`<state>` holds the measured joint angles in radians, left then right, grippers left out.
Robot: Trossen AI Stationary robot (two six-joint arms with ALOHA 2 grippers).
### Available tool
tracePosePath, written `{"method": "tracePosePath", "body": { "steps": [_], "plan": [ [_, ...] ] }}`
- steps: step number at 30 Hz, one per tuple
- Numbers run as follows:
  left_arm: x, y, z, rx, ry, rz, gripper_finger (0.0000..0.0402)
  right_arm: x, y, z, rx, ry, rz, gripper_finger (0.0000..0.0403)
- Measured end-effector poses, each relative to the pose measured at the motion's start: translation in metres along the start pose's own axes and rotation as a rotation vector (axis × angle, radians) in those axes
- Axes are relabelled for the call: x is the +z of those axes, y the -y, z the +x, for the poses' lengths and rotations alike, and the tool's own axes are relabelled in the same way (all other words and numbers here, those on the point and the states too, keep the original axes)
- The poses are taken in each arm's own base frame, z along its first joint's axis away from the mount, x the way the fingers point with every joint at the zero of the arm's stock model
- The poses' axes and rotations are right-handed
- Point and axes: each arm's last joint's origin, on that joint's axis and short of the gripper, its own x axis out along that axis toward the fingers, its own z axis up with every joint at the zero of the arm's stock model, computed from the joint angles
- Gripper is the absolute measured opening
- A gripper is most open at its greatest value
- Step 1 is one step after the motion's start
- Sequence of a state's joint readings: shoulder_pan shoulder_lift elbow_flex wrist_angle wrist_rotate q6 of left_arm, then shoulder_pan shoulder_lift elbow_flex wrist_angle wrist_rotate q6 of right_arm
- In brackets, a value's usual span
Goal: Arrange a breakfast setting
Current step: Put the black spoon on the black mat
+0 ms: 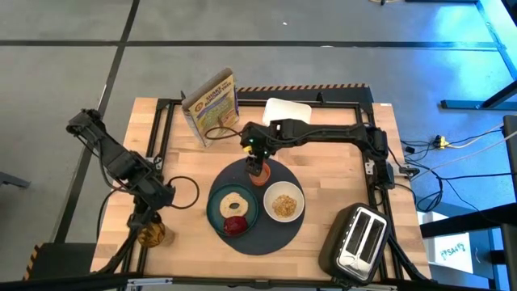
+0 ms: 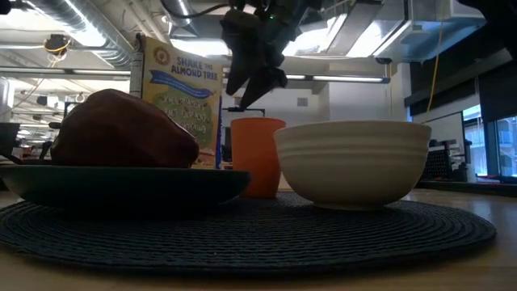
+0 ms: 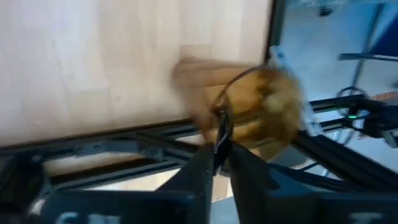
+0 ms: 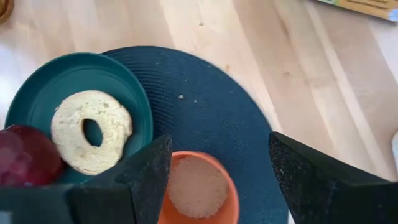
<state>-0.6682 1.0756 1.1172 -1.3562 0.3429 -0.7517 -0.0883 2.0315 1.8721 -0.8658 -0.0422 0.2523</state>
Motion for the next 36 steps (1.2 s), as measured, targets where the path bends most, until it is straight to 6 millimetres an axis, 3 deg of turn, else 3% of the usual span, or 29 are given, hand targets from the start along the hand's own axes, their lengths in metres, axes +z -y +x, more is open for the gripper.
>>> {"method": "tracePosePath", "body": {
  "steps": [4,10,36],
  "plan": [
    [-0.001,0.000,-0.001,-0.019,0.002,0.003,0.0007,0.002,0.009,0.000,-0.004,-0.001,0.018,0.0257],
    [-0.002,0.000,-0.001,-0.014,-0.012,-0.002,0.0005,0.004,0.019,-0.001,0.006,-0.001,0.039,0.0257],
    [-0.042,-0.019,-0.036,-0.204,0.099,-0.093,0.0001,0.004,0.015,-0.001,0.114,-0.021,0.041,0.0257]
  ]
}}
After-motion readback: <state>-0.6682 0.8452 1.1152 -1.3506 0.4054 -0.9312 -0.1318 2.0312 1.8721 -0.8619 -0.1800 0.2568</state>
